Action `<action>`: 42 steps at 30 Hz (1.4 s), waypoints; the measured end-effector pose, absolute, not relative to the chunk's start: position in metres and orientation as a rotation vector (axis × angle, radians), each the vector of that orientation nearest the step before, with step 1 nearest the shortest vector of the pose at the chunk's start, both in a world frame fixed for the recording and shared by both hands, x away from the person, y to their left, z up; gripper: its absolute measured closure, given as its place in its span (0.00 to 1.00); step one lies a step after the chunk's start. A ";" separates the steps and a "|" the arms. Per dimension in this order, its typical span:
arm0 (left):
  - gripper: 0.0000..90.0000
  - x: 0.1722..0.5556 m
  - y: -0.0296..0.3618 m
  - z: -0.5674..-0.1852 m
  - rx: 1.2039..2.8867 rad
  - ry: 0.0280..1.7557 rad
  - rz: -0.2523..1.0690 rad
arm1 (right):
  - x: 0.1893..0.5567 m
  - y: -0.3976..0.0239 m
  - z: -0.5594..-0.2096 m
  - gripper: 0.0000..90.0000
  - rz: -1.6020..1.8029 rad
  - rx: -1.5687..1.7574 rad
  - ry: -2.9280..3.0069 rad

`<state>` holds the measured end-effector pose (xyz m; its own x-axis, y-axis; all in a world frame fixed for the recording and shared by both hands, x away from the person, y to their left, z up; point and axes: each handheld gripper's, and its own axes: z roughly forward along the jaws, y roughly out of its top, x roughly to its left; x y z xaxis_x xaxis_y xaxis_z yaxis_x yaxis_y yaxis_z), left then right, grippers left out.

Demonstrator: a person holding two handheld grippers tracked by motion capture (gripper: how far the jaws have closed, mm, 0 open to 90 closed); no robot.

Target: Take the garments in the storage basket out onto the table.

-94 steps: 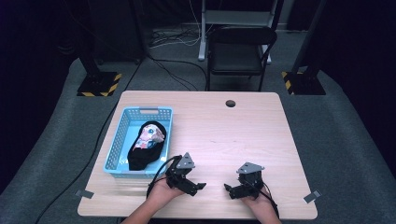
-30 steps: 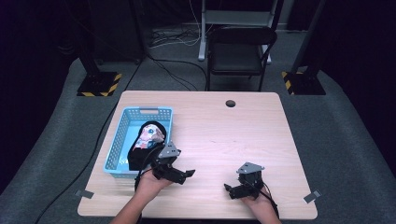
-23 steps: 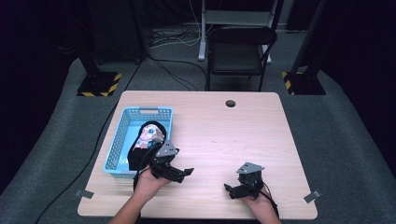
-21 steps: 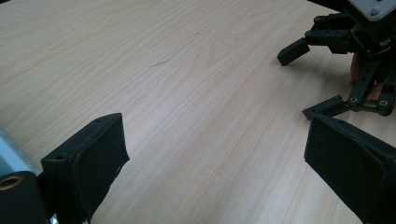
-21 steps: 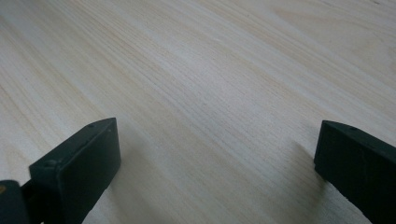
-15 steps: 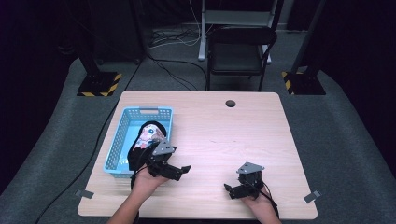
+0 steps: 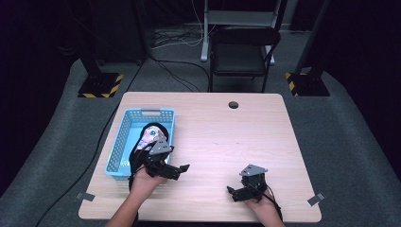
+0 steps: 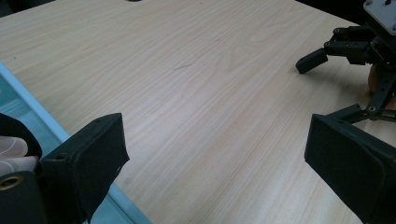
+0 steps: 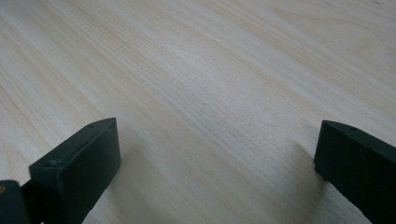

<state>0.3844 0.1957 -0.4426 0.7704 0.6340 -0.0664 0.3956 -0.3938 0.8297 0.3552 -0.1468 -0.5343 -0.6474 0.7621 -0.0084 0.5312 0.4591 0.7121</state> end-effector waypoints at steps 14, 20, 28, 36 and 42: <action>0.06 0.388 0.204 -0.442 2.023 0.800 0.334 | 0.355 -0.147 -0.534 0.00 0.994 1.099 2.386; 0.06 0.389 0.208 -0.442 2.020 0.815 0.338 | 0.355 -0.147 -0.534 0.00 0.993 1.099 2.387; 0.06 0.391 0.213 -0.442 2.009 0.835 0.348 | 0.355 -0.147 -0.534 0.00 0.994 1.099 2.386; 0.06 0.393 0.220 -0.441 1.994 0.859 0.362 | 0.355 -0.147 -0.534 0.00 0.994 1.099 2.386; 0.06 0.396 0.226 -0.443 1.991 0.881 0.370 | 0.355 -0.147 -0.534 0.00 0.994 1.099 2.386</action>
